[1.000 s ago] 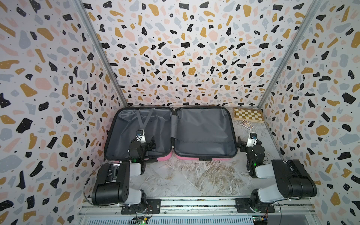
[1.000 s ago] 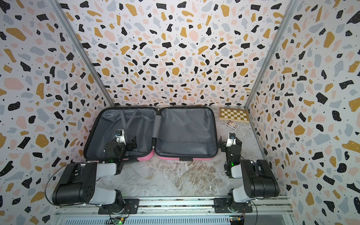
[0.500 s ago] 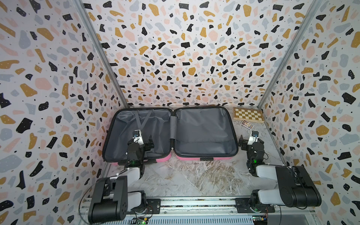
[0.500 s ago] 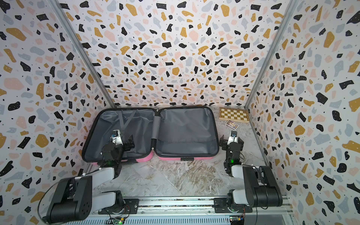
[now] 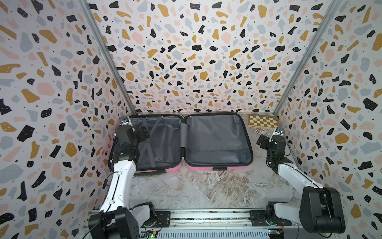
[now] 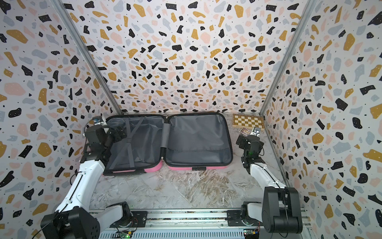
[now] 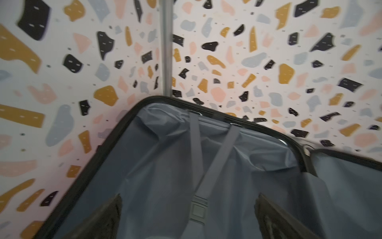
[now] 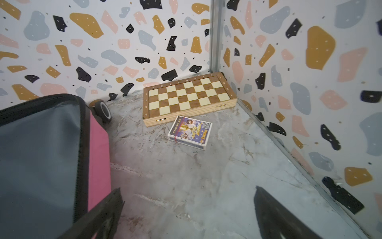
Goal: Close the suitcase zippers
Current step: Close the suitcase at the center of the board.
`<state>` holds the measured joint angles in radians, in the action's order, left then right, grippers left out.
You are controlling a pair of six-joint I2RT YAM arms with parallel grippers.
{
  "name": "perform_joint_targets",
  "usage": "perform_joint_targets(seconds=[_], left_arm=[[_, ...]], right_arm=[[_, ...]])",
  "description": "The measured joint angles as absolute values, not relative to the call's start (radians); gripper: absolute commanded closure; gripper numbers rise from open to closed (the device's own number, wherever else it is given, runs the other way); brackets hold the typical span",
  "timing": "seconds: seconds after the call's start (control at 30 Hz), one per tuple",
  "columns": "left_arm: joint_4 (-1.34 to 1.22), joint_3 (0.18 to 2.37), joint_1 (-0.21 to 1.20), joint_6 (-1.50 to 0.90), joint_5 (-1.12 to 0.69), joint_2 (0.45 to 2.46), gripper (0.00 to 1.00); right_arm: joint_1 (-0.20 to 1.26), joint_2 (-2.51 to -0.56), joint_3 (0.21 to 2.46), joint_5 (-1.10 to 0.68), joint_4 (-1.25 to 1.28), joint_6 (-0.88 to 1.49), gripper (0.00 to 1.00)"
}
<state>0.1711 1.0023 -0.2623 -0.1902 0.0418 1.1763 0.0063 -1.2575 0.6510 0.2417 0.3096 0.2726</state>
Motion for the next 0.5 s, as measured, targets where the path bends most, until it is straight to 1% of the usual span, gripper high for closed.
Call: perform_joint_targets(seconds=[0.1, 0.2, 0.3, 0.4, 0.5], left_arm=[[0.326, 1.177, -0.334, -0.164, 0.035, 1.298, 0.05], [0.457, 1.315, -0.363, -0.111, 0.041, 1.407, 0.07], [0.576, 1.428, -0.377, -0.050, 0.045, 1.505, 0.15], [0.660, 1.517, -0.397, 0.012, 0.066, 1.592, 0.18], [0.717, 1.578, -0.440, 0.049, 0.076, 1.660, 0.26]], right_arm=[[0.006, -1.300, 0.761, 0.173, 0.188, 0.277, 0.00], [0.006, -1.344, 0.857, 0.070, 0.101, 0.272, 0.01], [0.006, -1.364, 0.909, -0.028, 0.036, 0.263, 0.01], [0.007, -1.374, 0.942, -0.106, -0.015, 0.253, 0.01], [0.012, -1.382, 0.968, -0.168, -0.054, 0.244, 0.03]])
